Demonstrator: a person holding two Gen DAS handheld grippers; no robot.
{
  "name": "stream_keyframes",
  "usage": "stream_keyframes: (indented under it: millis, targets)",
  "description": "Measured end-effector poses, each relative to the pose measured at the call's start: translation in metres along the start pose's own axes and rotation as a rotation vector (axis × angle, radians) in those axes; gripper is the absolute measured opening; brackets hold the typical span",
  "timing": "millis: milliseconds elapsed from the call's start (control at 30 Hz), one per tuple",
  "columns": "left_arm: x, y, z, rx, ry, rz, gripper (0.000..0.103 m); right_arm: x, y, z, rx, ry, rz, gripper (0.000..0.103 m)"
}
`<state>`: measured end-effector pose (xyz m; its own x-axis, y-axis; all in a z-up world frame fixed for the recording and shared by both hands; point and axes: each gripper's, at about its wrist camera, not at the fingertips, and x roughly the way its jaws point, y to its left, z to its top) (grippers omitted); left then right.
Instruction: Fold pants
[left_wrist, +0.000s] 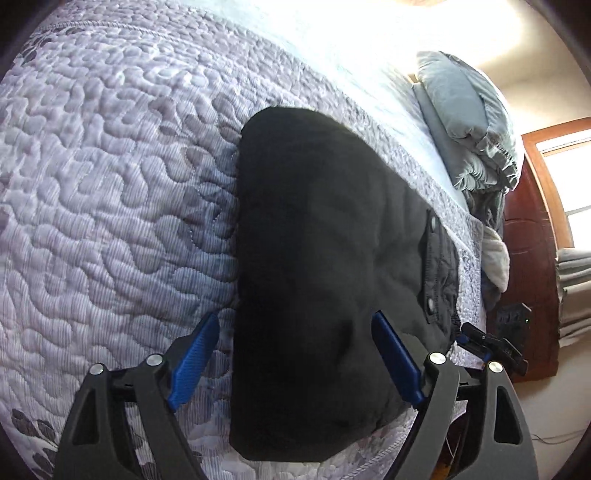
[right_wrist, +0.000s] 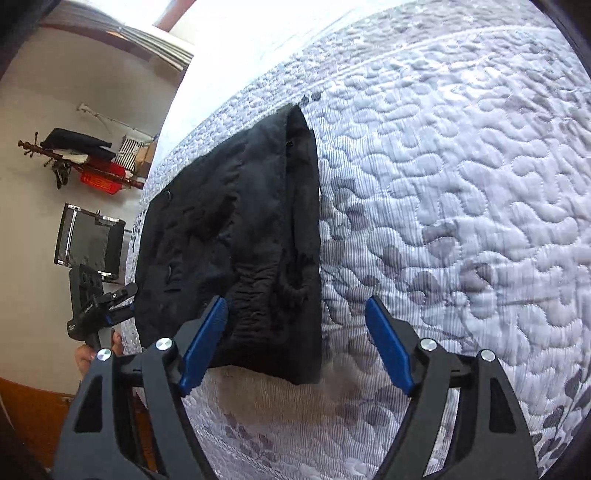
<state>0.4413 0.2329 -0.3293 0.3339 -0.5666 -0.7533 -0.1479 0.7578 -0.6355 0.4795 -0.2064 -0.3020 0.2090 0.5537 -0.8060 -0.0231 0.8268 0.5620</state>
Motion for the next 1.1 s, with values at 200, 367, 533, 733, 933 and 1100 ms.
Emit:
stream_keyframes:
  millis: [200, 367, 533, 733, 933, 1100]
  targets:
    - [-0.08, -0.033, -0.049, 0.123, -0.215, 0.087, 0.097, -0.075, 0.008, -0.055, 0.05, -0.194, -0.047, 0.091]
    - [-0.15, -0.06, -0.112, 0.224, -0.36, 0.204, 0.099, -0.123, 0.026, -0.123, 0.089, -0.29, -0.137, 0.093]
    - [-0.199, -0.079, -0.177, 0.267, -0.416, 0.39, 0.099, -0.172, 0.057, -0.197, 0.06, -0.391, -0.219, 0.096]
    - [-0.256, -0.107, -0.255, 0.291, -0.507, 0.406, 0.099, -0.231, 0.122, -0.281, -0.044, -0.513, -0.304, 0.1]
    - [-0.306, -0.144, -0.32, 0.284, -0.602, 0.393, 0.099, -0.258, 0.191, -0.35, -0.218, -0.575, -0.39, 0.1]
    - [-0.325, -0.168, -0.361, 0.338, -0.558, 0.392, 0.099, -0.27, 0.227, -0.391, -0.315, -0.557, -0.365, 0.1]
